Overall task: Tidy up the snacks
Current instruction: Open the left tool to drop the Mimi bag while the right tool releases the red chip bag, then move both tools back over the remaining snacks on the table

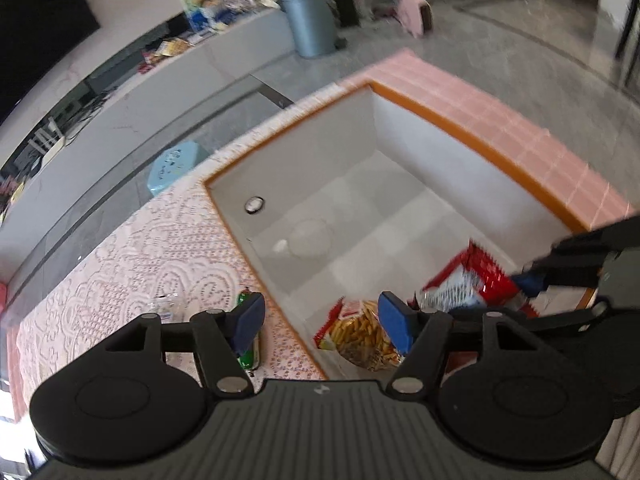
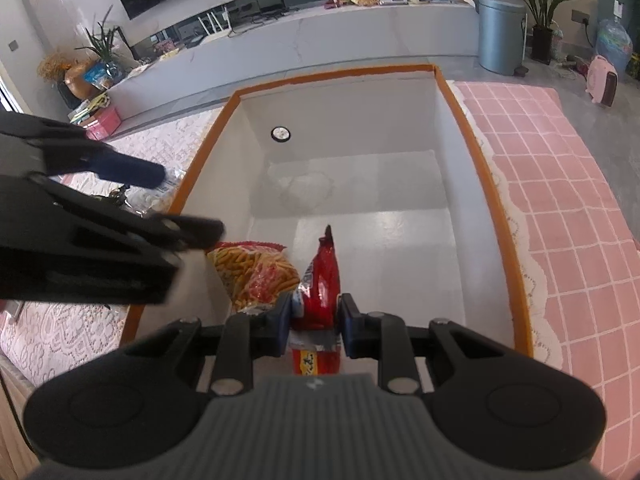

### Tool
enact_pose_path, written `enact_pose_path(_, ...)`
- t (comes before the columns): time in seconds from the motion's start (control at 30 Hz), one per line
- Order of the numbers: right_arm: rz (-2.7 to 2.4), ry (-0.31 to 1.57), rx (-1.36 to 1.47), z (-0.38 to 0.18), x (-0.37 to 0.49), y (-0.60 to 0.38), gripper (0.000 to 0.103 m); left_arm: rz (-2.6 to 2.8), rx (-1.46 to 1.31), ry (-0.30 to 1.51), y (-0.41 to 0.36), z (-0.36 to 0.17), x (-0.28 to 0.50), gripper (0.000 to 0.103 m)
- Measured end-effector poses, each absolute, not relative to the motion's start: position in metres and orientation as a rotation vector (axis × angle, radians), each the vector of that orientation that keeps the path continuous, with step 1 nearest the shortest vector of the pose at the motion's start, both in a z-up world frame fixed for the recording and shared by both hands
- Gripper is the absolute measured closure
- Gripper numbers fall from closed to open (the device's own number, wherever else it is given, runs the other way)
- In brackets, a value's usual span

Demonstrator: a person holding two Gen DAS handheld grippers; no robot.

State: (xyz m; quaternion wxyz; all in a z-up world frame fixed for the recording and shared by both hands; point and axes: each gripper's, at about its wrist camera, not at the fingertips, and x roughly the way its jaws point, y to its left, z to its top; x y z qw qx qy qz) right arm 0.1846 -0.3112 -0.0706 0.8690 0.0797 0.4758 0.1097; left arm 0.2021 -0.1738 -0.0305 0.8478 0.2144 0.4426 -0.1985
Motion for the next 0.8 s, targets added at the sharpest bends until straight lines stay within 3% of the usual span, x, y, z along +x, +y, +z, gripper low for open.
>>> enact_pose_path(0.5,0.258,1.072,0.135,-0.079,0.185,-0.283,0.073,-0.313,0.238,0.926,-0.125,-0.009,0.199,0.027)
enact_pose_path(0.6,0.257,1.071,0.152,-0.075,0.183,-0.284,0.065,-0.305,0.229,0.929,-0.118,-0.008,0.194,0.027)
enact_pose_path(0.7,0.242,1.055,0.147,-0.067,0.181,-0.282,0.051,-0.299,0.217,0.928,-0.11,-0.005,0.188,0.027)
enact_pose_path(0.8,0.214,1.028,0.119,-0.056,0.176,-0.28,0.047,-0.296,0.198,0.919,-0.102,-0.001,0.183,0.027)
